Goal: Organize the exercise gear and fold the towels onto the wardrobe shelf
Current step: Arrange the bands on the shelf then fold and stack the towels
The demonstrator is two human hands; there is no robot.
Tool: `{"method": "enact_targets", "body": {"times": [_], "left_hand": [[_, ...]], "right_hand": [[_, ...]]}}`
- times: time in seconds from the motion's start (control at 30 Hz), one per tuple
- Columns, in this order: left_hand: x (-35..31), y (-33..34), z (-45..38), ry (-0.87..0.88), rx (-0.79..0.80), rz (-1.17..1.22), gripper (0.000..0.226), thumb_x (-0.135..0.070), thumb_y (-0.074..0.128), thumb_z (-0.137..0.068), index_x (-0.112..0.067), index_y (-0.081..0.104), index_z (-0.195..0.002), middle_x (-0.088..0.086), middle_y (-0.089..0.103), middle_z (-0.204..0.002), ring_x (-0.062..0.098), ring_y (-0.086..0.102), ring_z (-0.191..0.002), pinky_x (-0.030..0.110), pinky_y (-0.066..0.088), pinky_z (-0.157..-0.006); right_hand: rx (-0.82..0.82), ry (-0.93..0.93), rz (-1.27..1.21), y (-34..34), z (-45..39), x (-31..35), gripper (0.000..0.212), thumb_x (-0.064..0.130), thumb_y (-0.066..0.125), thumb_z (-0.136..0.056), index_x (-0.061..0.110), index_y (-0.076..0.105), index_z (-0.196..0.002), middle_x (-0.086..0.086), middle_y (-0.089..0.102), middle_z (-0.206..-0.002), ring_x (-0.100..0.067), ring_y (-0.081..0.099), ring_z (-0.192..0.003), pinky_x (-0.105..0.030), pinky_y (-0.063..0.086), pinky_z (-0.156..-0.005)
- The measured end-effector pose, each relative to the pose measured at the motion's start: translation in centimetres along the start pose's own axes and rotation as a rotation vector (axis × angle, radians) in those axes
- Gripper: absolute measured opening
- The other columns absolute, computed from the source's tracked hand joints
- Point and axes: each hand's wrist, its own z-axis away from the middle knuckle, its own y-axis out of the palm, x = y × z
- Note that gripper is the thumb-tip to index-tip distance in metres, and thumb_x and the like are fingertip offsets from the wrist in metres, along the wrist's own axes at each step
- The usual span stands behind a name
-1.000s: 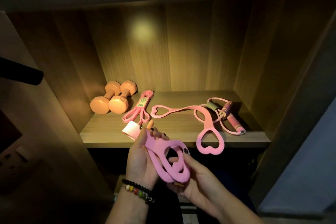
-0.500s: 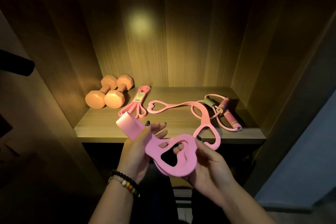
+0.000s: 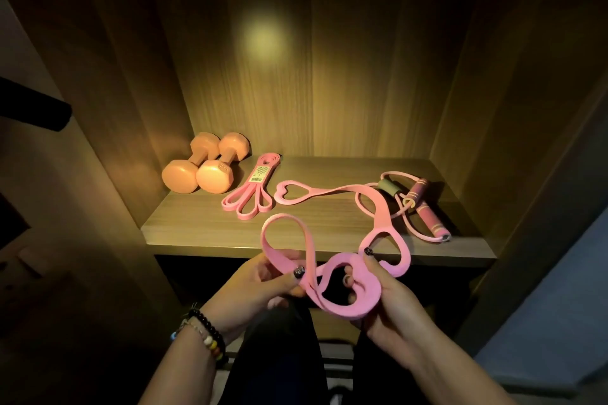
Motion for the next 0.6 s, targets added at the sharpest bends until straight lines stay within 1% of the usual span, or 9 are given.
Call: {"method": "enact_targets", "body": {"times": [0.07, 0.1, 0.17, 0.27, 0.37, 0.43, 0.47, 0.53, 0.6], "left_hand": [[0.7, -0.2, 0.0, 0.021, -0.087, 0.084, 0.045, -0.023, 0.067, -0.078, -0.007, 0.059, -0.119, 0.008, 0.073, -0.089, 0.012, 0.061, -0.069, 0.023, 0.048, -0.063], [1.0, -0.1, 0.0, 0.044, -0.104, 0.136, 0.042, -0.021, 0.065, -0.080, -0.005, 0.059, -0.118, 0.008, 0.073, -0.090, 0.012, 0.059, -0.067, 0.023, 0.047, -0.063], [1.8, -0.2, -0.3, 0.102, -0.123, 0.230, 0.041, -0.018, 0.073, -0.081, -0.003, 0.059, -0.116, 0.013, 0.072, -0.108, 0.023, 0.060, -0.082, 0.027, 0.049, -0.068], [3.1, -0.8, -1.1, 0.120, -0.256, 0.338, 0.080, -0.020, 0.088, -0.050, -0.007, 0.056, -0.123, 0.017, 0.066, -0.118, 0.030, 0.064, -0.104, 0.033, 0.054, -0.078], [4.1, -1.7, -1.5, 0.095, -0.294, 0.492, 0.108, -0.019, 0.093, -0.039, -0.013, 0.048, -0.137, 0.021, 0.064, -0.117, 0.027, 0.066, -0.086, 0.032, 0.054, -0.069], [4.3, -2.0, -1.6, 0.075, -0.275, 0.486, 0.100, -0.020, 0.089, -0.042, -0.017, 0.050, -0.134, 0.017, 0.067, -0.109, 0.023, 0.068, -0.078, 0.028, 0.055, -0.060], [4.4, -1.9, -1.8, 0.067, -0.256, 0.456, 0.092, -0.022, 0.085, -0.047, -0.016, 0.051, -0.132, 0.017, 0.068, -0.111, 0.026, 0.070, -0.086, 0.029, 0.057, -0.061], [4.4, -1.7, -2.1, 0.066, -0.206, 0.436, 0.076, -0.023, 0.078, -0.058, -0.009, 0.054, -0.128, 0.021, 0.065, -0.118, 0.033, 0.067, -0.102, 0.034, 0.058, -0.072], [4.4, -2.0, -2.5, 0.053, -0.217, 0.504, 0.062, -0.016, 0.070, -0.064, -0.004, 0.057, -0.123, 0.022, 0.066, -0.117, 0.035, 0.066, -0.106, 0.039, 0.057, -0.081]], "right_hand": [[-0.068, 0.000, 0.030, -0.5, -0.7, -0.5, 0.028, 0.021, 0.058, -0.091, -0.003, 0.069, -0.099, -0.017, 0.074, -0.089, -0.021, 0.072, -0.071, -0.040, 0.057, -0.078], [-0.087, 0.010, 0.055, -0.6, -1.0, -0.8, 0.028, 0.022, 0.058, -0.092, -0.002, 0.071, -0.098, -0.016, 0.073, -0.088, -0.019, 0.071, -0.069, -0.037, 0.057, -0.074], [-0.110, 0.000, 0.191, -0.8, -1.5, -1.3, 0.027, 0.022, 0.060, -0.092, 0.000, 0.075, -0.092, -0.016, 0.072, -0.087, -0.020, 0.068, -0.073, -0.037, 0.055, -0.077], [-0.149, -0.119, 0.469, -0.4, -2.0, -0.7, 0.027, 0.024, 0.061, -0.089, 0.000, 0.073, -0.087, -0.019, 0.070, -0.086, -0.024, 0.063, -0.079, -0.038, 0.047, -0.079], [-0.196, -0.265, 0.577, 0.3, -2.5, 0.5, 0.030, 0.023, 0.057, -0.091, -0.005, 0.066, -0.086, -0.016, 0.065, -0.074, -0.021, 0.057, -0.072, -0.034, 0.043, -0.070], [-0.248, -0.341, 0.642, 0.7, -3.0, 1.1, 0.027, 0.017, 0.053, -0.092, -0.005, 0.063, -0.079, -0.007, 0.063, -0.068, -0.020, 0.055, -0.068, -0.033, 0.042, -0.066], [-0.263, -0.355, 0.653, 0.8, -3.4, 1.2, 0.026, 0.015, 0.051, -0.092, -0.004, 0.063, -0.078, -0.005, 0.063, -0.067, -0.020, 0.057, -0.069, -0.034, 0.044, -0.066], [-0.268, -0.344, 0.606, 0.8, -4.1, 1.3, 0.026, 0.016, 0.047, -0.094, 0.001, 0.065, -0.082, -0.004, 0.066, -0.066, -0.022, 0.062, -0.069, -0.038, 0.049, -0.069], [-0.278, -0.322, 0.533, 1.0, -4.9, 1.2, 0.029, 0.019, 0.045, -0.098, 0.003, 0.065, -0.085, -0.007, 0.065, -0.063, -0.021, 0.063, -0.064, -0.037, 0.051, -0.067]]}}
